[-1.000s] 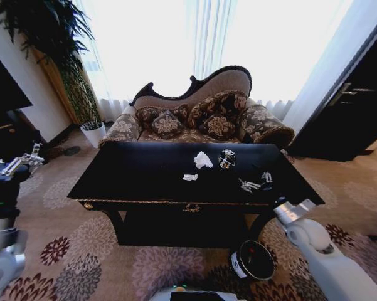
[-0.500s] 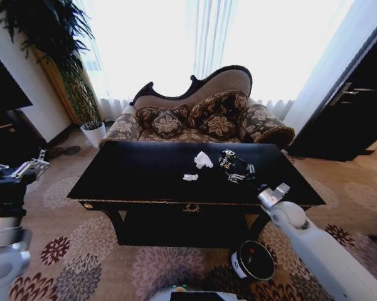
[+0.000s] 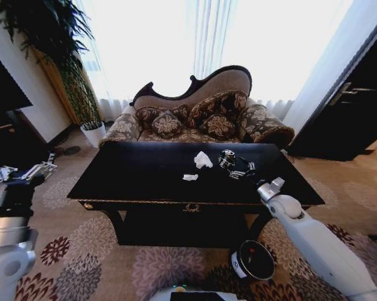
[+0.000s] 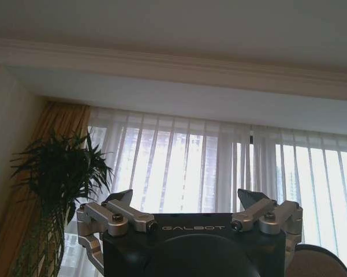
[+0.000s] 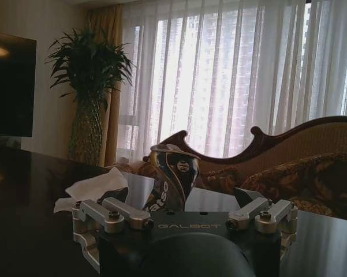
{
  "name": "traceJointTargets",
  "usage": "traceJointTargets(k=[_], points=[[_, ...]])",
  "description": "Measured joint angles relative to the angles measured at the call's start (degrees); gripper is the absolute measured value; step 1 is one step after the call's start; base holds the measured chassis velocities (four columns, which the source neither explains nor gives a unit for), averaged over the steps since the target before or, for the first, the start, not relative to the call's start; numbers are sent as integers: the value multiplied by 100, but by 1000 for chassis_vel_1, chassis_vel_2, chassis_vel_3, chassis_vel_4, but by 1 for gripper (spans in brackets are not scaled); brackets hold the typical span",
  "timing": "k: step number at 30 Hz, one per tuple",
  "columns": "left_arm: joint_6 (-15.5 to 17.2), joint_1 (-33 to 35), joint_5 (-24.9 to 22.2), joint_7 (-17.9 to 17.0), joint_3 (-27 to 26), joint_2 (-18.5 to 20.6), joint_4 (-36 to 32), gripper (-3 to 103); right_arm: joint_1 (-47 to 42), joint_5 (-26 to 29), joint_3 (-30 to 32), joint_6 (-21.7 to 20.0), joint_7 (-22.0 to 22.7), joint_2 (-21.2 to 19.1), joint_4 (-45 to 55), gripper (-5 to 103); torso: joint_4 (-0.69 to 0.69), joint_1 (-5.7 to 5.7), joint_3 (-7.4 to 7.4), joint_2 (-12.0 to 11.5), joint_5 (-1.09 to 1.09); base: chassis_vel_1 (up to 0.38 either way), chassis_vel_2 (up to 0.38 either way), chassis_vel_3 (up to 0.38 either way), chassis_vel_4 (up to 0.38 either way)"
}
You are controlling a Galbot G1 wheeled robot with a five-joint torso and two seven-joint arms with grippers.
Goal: Move to the front of the table and place the trash on the table into the trash bin.
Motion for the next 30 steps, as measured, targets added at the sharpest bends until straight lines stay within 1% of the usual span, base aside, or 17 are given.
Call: traceJointTargets(k=[6,7,9,12,14,15,17,21,23,27,28,30], points=[[-5,4,29,1,39,-19,16,100,83,144,-133,-30,2,-9,-24,99,-1,-1,-1,2,-3,0,0,0,0],[-7,5,40,2,48,-23,23,100,110,245,-202,-70,15,-8,-2,102,-1,-2,-1,2,-3,0,0,0,0],[-8,7,47,3,53,-24,28,100,148,408,-288,-125,39,1,38,99,-1,-2,-1,2,-1,0,0,0,0],[-9,12,49,4,54,-24,31,100,186,598,-371,-149,40,14,75,98,0,-1,-1,2,0,0,0,0,0],[-10,22,49,4,39,-13,38,100,236,868,-477,-171,35,32,126,97,0,-1,0,1,2,0,0,0,0],[-11,24,49,5,31,-6,42,100,250,914,-504,-174,34,36,136,91,0,-1,-1,2,2,0,0,0,0],[-12,24,49,5,24,0,48,100,267,947,-537,-177,32,42,144,91,0,-1,0,1,2,0,0,0,0],[-15,10,49,5,34,-2,62,100,309,923,-611,-183,34,56,148,70,0,-1,-1,1,1,0,0,0,0],[-15,7,51,6,41,-6,62,100,310,910,-613,-184,34,57,148,70,0,-1,-1,1,0,0,0,0,0],[-18,-7,77,7,84,-31,73,100,305,781,-618,-184,32,57,152,49,1,-1,-1,2,0,0,0,0,0],[-18,-7,77,7,84,-31,73,100,305,781,-618,-184,32,57,152,49,1,-1,-1,2,0,0,0,0,0],[-22,-7,90,9,96,-41,73,100,289,721,-604,-184,34,56,156,37,1,-1,-1,2,0,0,0,0,0]])
